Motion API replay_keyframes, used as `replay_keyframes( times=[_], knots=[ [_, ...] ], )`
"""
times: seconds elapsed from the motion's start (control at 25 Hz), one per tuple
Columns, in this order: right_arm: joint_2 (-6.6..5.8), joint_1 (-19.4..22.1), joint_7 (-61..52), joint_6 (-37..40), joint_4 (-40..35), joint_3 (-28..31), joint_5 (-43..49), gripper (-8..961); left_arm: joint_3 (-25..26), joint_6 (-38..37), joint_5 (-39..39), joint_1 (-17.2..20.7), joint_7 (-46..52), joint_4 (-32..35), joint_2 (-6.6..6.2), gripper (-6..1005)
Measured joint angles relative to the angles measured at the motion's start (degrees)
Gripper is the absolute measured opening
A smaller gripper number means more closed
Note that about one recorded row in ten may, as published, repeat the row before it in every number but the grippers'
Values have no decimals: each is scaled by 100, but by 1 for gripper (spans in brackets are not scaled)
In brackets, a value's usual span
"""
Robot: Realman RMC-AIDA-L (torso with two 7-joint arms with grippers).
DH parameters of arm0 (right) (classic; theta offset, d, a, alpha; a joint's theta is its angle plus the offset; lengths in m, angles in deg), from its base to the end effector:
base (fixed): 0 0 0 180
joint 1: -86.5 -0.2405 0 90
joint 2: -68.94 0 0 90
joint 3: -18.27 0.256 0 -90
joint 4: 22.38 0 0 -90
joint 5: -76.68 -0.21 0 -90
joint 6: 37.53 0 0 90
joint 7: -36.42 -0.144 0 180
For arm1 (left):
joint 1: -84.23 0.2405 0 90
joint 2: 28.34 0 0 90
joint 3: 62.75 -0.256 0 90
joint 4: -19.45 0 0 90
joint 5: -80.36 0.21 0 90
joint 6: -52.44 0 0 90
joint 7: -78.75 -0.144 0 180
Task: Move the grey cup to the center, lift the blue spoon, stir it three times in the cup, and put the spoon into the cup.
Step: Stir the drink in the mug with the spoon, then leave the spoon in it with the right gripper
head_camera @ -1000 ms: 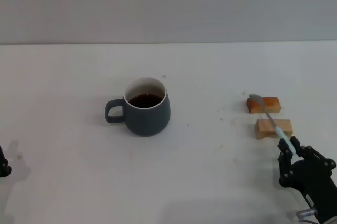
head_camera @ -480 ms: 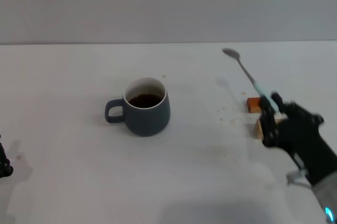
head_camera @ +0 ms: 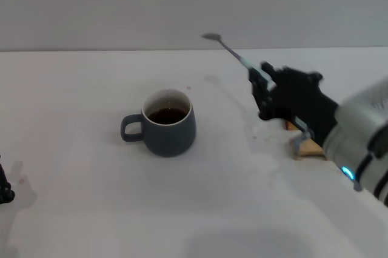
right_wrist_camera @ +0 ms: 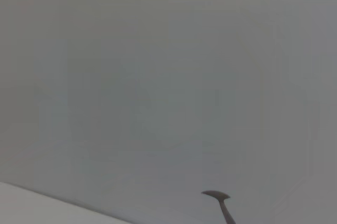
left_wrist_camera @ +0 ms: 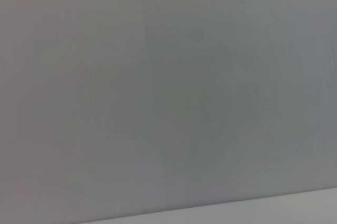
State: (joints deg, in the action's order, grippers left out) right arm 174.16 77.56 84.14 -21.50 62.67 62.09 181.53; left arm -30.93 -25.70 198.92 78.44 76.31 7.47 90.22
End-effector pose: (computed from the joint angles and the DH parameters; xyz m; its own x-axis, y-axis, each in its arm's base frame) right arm 0.1630 0.2976 -0.0485 0.7903 -0.1172 -0.6014 -0.5575 -0.5447 -0.6265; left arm -0.3838 0.2059 -0.0162 0.8018 0.0181 0.5973 0.5976 -0.0178 -0.8016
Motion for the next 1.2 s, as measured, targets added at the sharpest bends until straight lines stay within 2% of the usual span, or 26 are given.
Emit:
replay_keyframes(
  times=[0.08,0.16,0.24,0.28,0.32,0.36,0.48,0.52,0.56,0.6,0.84,1.0,1.2],
  knots=[
    [280,269,427,-1081,395,696,58,159,0,1,-3,-1,0,2,0,-2],
    [611,520,589,-2098,735,1352,340,159,0,1,-13,-3,0,4,0,-2],
    [1053,742,587,-3218,1111,2010,873,159,0,1,-21,-8,-5,4,0,-2],
    [1222,807,570,-3663,1272,2256,1085,159,0,1,-21,-11,-11,4,0,-2],
    [1367,819,338,-4453,1652,2606,1480,159,0,1,-21,-14,-19,3,0,-2],
    [1367,819,338,-4453,1652,2606,1480,159,0,1,-17,-17,-20,-7,0,-2],
    [1281,500,-699,-5462,2234,2916,2168,159,3,1,-11,-19,-16,-2,-7,-2],
    [1285,388,-987,-5829,2380,3035,2417,159,5,0,-16,-19,-21,8,-9,-2],
    [1322,153,-1462,-6542,2646,3243,2893,159,5,0,-15,-20,-32,13,-8,-2],
    [1322,153,-1462,-6542,2646,3243,2893,159,5,0,-14,-22,-32,12,-7,-2],
    [1337,-673,-2447,-8163,3117,3554,4068,160,4,-11,-11,-28,-41,16,-9,-2],
    [1349,-1092,-2645,-8805,3094,3698,4280,160,3,-7,-18,-21,-45,15,-9,-2],
    [1365,-1281,-2834,-9149,3047,3594,4719,160,3,-5,-31,1,-46,22,-10,-2]
  ],
)
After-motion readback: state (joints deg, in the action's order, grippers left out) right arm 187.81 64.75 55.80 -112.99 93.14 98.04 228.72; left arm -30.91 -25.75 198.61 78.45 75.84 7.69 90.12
